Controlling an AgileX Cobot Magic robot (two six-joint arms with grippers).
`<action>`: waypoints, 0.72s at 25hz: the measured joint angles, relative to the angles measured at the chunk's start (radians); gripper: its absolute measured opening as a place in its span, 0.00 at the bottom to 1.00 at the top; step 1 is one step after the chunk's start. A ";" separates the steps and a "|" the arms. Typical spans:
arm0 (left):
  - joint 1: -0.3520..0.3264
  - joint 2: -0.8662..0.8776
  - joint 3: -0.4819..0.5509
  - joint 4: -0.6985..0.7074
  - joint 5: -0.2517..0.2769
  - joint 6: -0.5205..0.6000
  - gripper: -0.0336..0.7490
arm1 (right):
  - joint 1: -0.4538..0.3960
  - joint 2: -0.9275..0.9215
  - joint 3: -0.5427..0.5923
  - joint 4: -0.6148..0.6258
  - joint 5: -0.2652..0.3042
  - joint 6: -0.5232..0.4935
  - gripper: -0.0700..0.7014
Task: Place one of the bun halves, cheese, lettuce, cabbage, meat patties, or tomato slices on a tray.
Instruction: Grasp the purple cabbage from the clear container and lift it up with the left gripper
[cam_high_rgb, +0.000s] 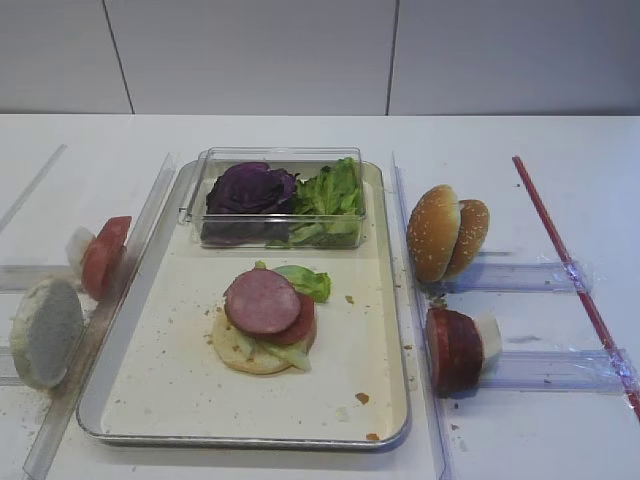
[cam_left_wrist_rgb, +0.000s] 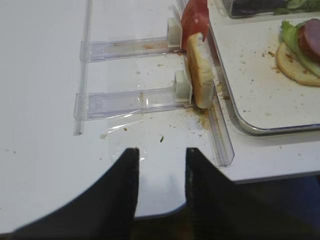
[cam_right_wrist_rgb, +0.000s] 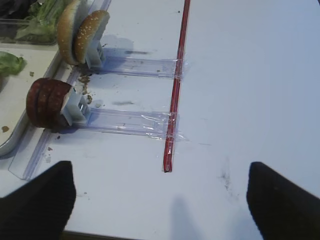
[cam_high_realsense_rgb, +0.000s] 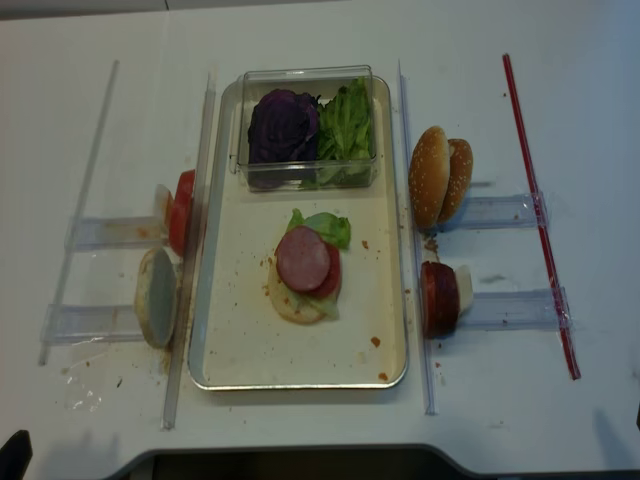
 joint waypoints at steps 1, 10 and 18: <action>0.000 0.000 0.000 0.000 0.000 0.000 0.33 | -0.002 0.000 0.000 0.000 0.000 0.000 0.99; 0.000 0.000 -0.009 -0.006 0.000 0.000 0.33 | -0.002 0.000 0.000 0.000 0.000 0.006 0.99; 0.000 0.201 -0.151 -0.006 0.082 -0.018 0.33 | -0.002 0.000 0.000 0.000 0.002 0.006 0.99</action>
